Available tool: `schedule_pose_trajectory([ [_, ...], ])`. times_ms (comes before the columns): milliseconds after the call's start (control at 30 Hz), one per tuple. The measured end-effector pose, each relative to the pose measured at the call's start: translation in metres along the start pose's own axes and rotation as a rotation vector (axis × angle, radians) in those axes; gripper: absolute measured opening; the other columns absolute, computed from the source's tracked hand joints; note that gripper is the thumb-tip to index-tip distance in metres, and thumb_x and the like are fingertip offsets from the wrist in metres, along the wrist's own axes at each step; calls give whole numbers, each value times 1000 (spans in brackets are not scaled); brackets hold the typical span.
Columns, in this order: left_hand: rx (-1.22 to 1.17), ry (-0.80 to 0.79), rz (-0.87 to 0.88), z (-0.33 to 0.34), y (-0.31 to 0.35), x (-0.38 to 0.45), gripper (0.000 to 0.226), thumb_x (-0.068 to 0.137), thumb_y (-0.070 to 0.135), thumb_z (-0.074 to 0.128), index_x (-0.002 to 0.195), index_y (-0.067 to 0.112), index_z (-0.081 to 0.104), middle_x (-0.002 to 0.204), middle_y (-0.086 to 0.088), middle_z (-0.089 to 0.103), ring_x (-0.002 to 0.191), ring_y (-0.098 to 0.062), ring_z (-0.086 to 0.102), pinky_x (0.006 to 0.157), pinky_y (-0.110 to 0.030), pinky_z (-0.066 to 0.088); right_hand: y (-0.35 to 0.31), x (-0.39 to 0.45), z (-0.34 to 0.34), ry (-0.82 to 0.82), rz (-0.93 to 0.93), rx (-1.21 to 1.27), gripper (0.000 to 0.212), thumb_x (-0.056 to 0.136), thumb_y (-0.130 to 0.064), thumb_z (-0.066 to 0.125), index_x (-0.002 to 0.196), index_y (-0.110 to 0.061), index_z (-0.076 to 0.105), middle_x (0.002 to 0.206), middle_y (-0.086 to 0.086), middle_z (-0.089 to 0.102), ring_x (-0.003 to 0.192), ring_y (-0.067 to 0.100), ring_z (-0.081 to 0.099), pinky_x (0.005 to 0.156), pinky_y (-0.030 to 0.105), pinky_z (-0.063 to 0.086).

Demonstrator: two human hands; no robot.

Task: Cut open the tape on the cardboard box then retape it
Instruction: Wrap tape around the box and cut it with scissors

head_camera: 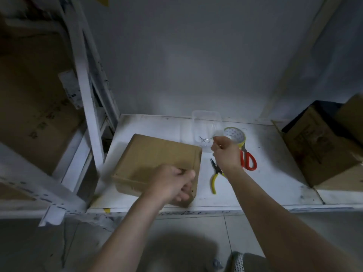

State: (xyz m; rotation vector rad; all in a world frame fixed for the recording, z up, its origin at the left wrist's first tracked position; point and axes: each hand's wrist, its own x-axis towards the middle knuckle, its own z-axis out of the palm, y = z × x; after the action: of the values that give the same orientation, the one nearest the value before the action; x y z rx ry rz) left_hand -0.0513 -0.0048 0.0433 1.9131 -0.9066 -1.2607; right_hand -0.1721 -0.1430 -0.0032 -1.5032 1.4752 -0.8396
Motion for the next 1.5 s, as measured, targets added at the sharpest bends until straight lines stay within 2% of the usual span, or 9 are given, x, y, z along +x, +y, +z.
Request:
schedule_pose_trajectory([
  [67,-9,44,82,9,23,17,26,88,33,63,75,11,65,73,-10,71,66,-27,71,64,-32,55,9,9,-17,108,22,-188,33,92,-6,47,122,-11,61,121,9,62,108,27,59,80,22,42],
  [200,65,124,195,30,53,57,25,86,28,65,78,5,68,76,-15,72,66,-20,71,73,-34,58,31,34,-37,138,17,-480,42,90,-3,43,129,-11,55,134,8,48,110,30,56,83,29,43],
  [400,175,189,286,49,68,105,17,82,20,66,66,22,64,70,8,63,79,-20,68,78,-36,57,59,81,-48,-7,3,-796,58,83,3,51,138,-13,43,141,3,38,114,28,53,85,32,44],
  [700,213,256,361,49,68,119,10,84,20,65,74,23,67,74,14,63,68,0,55,58,-6,40,70,99,-43,53,-25,-744,31,86,-2,52,114,-7,65,117,13,60,102,31,60,78,25,43],
  [1033,159,274,344,45,62,79,10,86,16,64,94,19,69,74,16,56,70,0,54,53,1,38,37,46,-73,213,-14,-395,25,92,-8,53,113,-5,66,119,11,61,105,28,57,88,28,44],
  [1200,111,242,283,39,44,45,35,87,13,63,121,17,59,103,1,64,101,-16,61,82,-19,46,13,-4,-67,172,-52,-184,24,87,-4,56,108,-6,67,99,5,61,90,20,57,73,15,41],
  [1300,42,229,274,35,36,24,59,83,16,70,137,18,46,121,-3,59,111,-20,58,101,-36,44,2,-34,-55,61,-63,-59,20,85,-1,58,103,-4,67,100,13,66,91,24,61,90,34,50],
  [1400,13,317,320,27,29,4,58,80,19,73,134,22,50,118,1,58,99,-16,61,90,-30,49,-12,-61,-45,-22,-108,-87,21,87,-3,59,107,-2,65,102,14,65,94,26,63,86,29,49],
  [1500,67,439,380,19,24,-10,37,76,21,76,111,23,65,109,3,60,88,-9,59,81,-24,49,-22,-80,-38,-62,-139,-100,21,87,-4,60,107,-3,65,102,12,65,96,28,62,89,37,51],
])
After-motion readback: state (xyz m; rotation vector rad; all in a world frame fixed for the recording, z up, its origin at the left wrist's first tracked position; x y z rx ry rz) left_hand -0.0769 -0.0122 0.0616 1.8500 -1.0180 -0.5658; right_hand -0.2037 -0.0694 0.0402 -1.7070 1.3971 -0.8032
